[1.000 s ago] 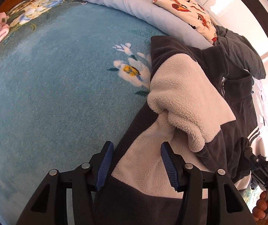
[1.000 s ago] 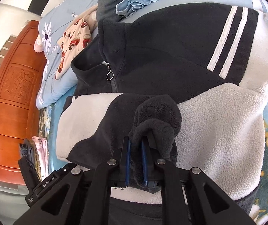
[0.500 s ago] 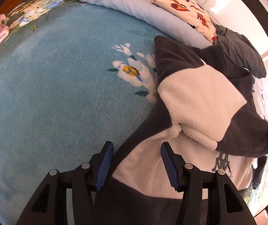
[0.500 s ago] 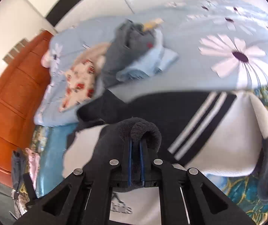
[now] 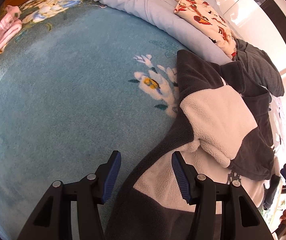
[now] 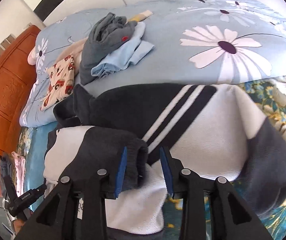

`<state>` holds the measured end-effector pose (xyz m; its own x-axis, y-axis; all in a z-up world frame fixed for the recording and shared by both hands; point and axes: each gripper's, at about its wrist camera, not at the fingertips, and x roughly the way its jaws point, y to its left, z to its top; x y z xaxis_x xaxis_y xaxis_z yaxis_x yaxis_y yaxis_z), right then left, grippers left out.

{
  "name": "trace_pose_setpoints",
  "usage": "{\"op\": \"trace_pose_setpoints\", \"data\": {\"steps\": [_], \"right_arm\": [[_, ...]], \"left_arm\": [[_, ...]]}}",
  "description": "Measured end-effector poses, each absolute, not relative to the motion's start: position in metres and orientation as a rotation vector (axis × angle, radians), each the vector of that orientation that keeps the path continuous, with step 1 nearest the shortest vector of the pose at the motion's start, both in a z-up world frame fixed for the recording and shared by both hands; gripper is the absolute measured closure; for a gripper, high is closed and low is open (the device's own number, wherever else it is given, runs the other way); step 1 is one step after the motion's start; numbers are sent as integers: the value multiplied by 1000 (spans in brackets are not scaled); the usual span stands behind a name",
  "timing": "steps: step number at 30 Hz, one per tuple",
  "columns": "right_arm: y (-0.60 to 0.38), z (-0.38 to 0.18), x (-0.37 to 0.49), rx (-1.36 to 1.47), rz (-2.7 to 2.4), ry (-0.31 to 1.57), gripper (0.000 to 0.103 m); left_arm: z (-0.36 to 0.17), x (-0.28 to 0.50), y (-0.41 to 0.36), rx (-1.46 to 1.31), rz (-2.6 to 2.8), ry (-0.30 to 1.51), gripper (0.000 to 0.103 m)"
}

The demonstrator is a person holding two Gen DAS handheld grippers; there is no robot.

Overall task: Fold clothes
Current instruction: 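Grasp the other black sleeve cuff with the right gripper and fold it across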

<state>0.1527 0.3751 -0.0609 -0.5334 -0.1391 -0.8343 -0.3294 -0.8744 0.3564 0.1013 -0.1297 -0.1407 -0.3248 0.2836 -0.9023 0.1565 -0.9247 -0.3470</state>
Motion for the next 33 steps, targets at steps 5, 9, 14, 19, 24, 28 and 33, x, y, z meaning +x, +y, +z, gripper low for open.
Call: {"op": "trace_pose_setpoints", "data": {"steps": [5,9,14,19,24,28,33], "right_arm": [[451,-58,228,-1256,2346,827,67],[495,-70,299,-1109,2132,1018,67],[499,-83,342,-1130,2041,1040,62],[450,-84,301,-1329,2221,656,45],[426,-102,259,-1422,2231,435,45],[425,-124,235,-1520,2138,277,45],[416,-128,231,-1592,2106,191,45]], "left_arm": [[-144,102,-131,-1793,2428,-622,46],[-139,105,-133,-1757,2453,-642,46],[-136,109,-130,-1747,2463,-613,46],[-132,113,-133,-1750,2471,-609,46],[-127,118,-141,-1737,2485,-663,46],[-127,121,-147,-1736,2480,-721,46],[-128,120,-145,-1737,2454,-742,46]]}}
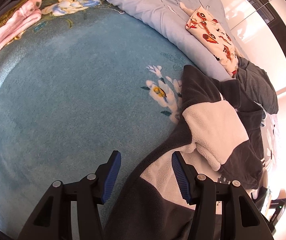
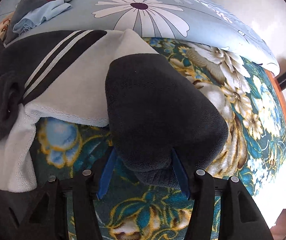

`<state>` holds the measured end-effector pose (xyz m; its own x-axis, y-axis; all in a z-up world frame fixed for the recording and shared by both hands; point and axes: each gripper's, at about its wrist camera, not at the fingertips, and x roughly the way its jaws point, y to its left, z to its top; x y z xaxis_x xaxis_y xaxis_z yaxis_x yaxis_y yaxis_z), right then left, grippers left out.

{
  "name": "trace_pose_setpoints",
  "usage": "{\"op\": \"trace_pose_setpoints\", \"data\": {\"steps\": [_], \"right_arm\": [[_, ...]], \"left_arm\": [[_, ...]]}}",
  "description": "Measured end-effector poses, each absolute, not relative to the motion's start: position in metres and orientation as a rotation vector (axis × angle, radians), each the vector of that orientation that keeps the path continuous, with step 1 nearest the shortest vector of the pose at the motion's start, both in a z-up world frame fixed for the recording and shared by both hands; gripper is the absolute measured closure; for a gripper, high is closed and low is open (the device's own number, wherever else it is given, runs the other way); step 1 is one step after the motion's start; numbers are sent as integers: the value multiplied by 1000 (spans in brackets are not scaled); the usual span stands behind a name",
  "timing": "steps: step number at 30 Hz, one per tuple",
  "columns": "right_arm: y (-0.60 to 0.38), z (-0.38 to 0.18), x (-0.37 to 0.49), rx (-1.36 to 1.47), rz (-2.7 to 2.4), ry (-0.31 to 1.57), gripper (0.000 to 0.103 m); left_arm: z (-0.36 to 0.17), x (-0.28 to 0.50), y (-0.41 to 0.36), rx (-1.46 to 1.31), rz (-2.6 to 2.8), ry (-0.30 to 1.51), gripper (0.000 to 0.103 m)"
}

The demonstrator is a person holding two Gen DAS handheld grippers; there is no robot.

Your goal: Fold clothes

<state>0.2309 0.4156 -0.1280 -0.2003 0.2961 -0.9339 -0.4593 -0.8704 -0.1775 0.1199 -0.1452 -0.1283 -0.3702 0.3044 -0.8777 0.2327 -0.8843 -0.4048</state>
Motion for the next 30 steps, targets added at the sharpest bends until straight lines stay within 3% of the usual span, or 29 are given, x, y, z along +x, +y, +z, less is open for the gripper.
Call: {"op": "trace_pose_setpoints", "data": {"steps": [15,17,18,21,22,26,30], "right_arm": [[405,-132,229,-1703,2075,119,42],[413,-128,231,-1682,2041,160,58],[420,-125,233,-1672,2033,236,66],[445,-111,243,-1631,2013,493,77],[452,-101,247,-1600,2027,583,88],[468,-54,258,-1495,2126,865,91],[434,3,236,-1507,2336,974,92]], "left_arm": [[-128,121,-149,-1706,2418,-823,46],[-127,121,-151,-1700,2413,-842,46],[-127,121,-151,-1699,2409,-851,46],[-128,121,-153,-1694,2395,-876,46],[-128,121,-153,-1692,2389,-881,46],[-128,120,-151,-1682,2370,-899,46],[-128,121,-152,-1673,2350,-931,46]]}}
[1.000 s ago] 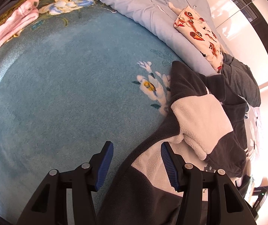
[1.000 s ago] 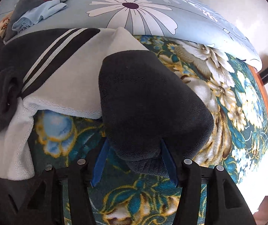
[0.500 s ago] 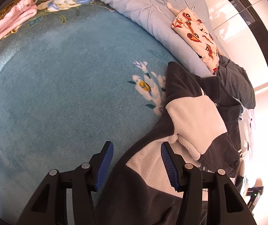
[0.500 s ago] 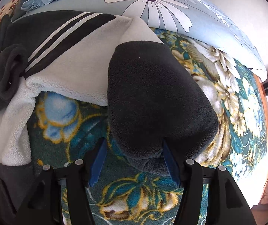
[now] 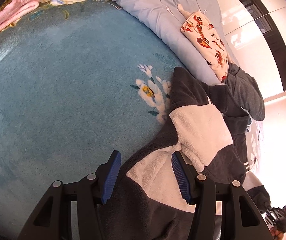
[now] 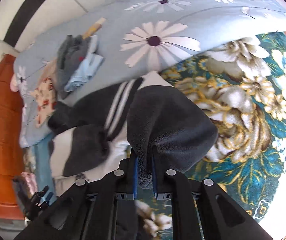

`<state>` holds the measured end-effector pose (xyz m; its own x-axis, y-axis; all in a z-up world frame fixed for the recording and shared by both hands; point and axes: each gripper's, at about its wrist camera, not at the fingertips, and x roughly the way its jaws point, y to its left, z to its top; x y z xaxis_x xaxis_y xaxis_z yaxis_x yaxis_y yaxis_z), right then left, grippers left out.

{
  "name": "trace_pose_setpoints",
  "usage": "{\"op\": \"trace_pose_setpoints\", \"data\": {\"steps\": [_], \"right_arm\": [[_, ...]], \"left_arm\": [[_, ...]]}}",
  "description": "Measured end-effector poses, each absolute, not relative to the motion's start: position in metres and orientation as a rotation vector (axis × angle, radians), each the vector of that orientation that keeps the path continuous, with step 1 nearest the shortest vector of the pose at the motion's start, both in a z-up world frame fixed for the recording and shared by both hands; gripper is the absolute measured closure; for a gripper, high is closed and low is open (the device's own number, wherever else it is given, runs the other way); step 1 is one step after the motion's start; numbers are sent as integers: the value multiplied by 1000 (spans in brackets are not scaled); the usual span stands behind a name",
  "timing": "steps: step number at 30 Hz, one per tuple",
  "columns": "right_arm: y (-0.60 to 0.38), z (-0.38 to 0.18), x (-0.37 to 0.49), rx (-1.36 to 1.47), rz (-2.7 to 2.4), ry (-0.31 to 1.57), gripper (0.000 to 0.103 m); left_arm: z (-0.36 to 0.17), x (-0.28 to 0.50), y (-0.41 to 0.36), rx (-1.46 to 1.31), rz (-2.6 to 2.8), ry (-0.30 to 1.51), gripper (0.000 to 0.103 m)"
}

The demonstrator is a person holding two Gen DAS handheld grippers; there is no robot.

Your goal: Fold clothes

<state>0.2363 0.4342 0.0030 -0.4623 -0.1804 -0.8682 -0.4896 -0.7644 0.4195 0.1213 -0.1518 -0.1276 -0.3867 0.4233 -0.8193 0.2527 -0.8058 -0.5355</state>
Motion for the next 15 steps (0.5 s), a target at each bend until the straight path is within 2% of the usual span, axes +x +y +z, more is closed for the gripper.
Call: {"op": "trace_pose_setpoints", "data": {"steps": [7,12,15], "right_arm": [[297,73,134,-1698,2762,929,92],[176,58,54,-1980,2862,765,92],[124,16,13,-2136,2781,703,92]], "left_arm": [[-130,124,-166,-1645,2341,-1056,46],[-132,126,-176,-1622,2338,-1147,46],[-133,128,-181,-1616,2341,-1186,46]]}}
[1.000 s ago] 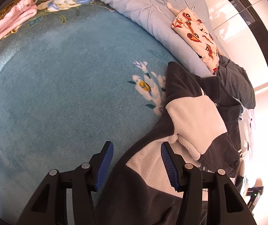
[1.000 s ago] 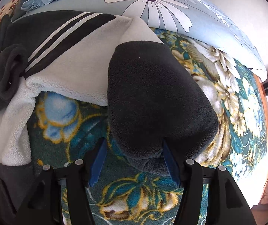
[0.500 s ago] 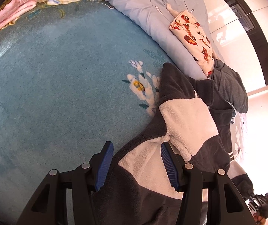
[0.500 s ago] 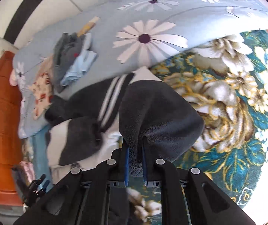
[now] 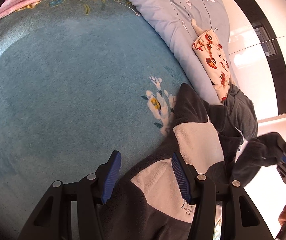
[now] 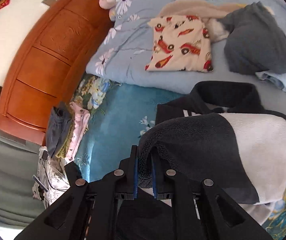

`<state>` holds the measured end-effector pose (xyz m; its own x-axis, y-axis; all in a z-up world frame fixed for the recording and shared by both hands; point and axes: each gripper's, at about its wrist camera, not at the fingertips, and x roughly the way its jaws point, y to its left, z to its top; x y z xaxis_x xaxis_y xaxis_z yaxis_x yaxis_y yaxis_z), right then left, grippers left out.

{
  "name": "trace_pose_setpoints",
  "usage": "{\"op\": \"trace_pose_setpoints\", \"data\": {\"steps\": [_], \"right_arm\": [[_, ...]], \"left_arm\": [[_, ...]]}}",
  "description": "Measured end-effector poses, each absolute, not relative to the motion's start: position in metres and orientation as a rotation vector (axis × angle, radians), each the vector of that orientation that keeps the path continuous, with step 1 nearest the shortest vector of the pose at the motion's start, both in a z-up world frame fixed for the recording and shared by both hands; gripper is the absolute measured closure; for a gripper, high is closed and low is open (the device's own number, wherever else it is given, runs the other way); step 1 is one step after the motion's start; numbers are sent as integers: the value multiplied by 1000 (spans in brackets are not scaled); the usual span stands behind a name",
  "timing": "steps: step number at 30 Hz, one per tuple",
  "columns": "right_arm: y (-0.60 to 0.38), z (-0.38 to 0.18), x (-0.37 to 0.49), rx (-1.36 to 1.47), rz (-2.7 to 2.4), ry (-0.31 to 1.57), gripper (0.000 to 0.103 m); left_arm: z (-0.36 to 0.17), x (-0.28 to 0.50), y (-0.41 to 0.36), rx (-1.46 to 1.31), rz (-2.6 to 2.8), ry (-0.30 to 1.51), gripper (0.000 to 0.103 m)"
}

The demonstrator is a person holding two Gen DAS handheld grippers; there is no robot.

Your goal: Fold clothes

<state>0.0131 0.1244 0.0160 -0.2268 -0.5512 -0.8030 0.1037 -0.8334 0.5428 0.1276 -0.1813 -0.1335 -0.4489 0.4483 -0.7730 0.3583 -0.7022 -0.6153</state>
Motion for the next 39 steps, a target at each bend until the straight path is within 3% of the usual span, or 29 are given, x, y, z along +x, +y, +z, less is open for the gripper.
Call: {"op": "trace_pose_setpoints", "data": {"steps": [5,9,12,16,19,26,32,39], "right_arm": [[80,-69,-34,1858,-2067,-531,92],[71,-94,-49,1916,-2100,-507,90],[73,-90,-49,1925,-2110,-493,83],[64,-71,-44,1834,-2099,-429,56],[65,-53,-36,1753,-2161,-370,54],[140,-45,34,1732,-2241,-457,54],[261,-75,140,1863,-2367,-663,54],[350,-111,254,1862,-2383,-1127,53]], "left_arm": [[-141,131,-188,-1616,2315,-1279,46],[-144,127,-184,-1623,2291,-1277,46],[-146,124,-181,-1629,2274,-1263,46],[-147,123,-178,-1634,2260,-1246,46],[-145,123,-177,-1646,2260,-1218,46],[-137,128,-173,-1712,2274,-1095,46],[-128,137,-163,-1816,2310,-807,46],[-144,153,-155,-2000,2203,-621,46]]}}
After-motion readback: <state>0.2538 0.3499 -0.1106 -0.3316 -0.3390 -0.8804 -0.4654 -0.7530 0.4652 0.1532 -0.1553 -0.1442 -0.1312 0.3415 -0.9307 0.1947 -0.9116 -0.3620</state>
